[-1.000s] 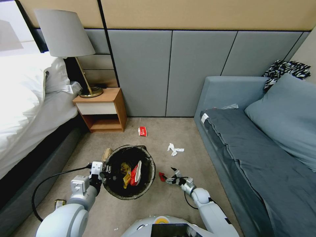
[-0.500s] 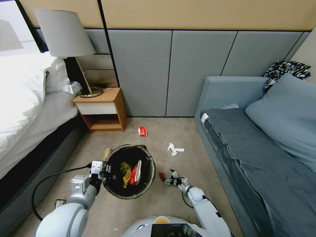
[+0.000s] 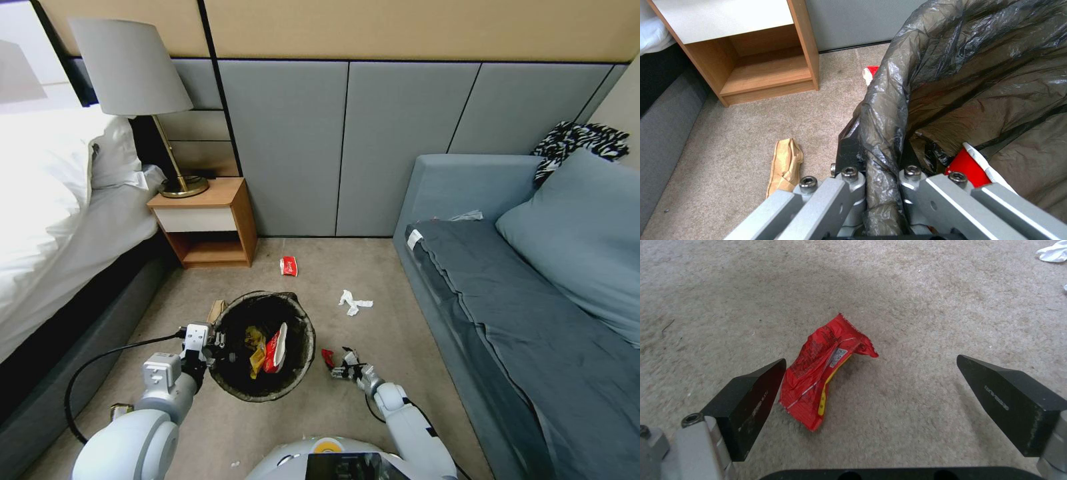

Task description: Pick up the trash bin, then pick up the garbage from the floor and place it into the trash bin.

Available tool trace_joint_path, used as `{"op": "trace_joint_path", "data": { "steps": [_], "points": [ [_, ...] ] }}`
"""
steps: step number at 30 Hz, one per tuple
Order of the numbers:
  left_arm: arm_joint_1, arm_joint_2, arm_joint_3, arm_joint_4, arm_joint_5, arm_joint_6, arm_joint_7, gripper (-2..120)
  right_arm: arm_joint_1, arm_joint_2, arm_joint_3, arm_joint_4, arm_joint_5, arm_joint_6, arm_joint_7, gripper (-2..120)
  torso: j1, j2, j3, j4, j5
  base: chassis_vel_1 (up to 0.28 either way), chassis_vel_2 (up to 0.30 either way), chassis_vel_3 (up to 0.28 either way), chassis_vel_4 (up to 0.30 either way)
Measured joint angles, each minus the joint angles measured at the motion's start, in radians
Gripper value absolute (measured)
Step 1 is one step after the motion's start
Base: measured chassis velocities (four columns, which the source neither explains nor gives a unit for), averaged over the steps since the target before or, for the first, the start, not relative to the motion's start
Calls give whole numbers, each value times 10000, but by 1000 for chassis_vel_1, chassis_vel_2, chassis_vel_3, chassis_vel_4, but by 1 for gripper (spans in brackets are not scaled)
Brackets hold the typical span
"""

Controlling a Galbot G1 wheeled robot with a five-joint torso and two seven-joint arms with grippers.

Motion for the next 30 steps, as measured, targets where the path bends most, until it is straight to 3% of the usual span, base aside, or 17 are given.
{"op": "trace_joint_path", "data": {
  "steps": [30],
  "points": [
    [-93, 31, 36, 0, 4, -27, 24, 1, 444, 421, -30, -973, -69, 185, 305, 100, 0, 0, -1, -1, -2, 0, 0, 0, 0]
  ]
}}
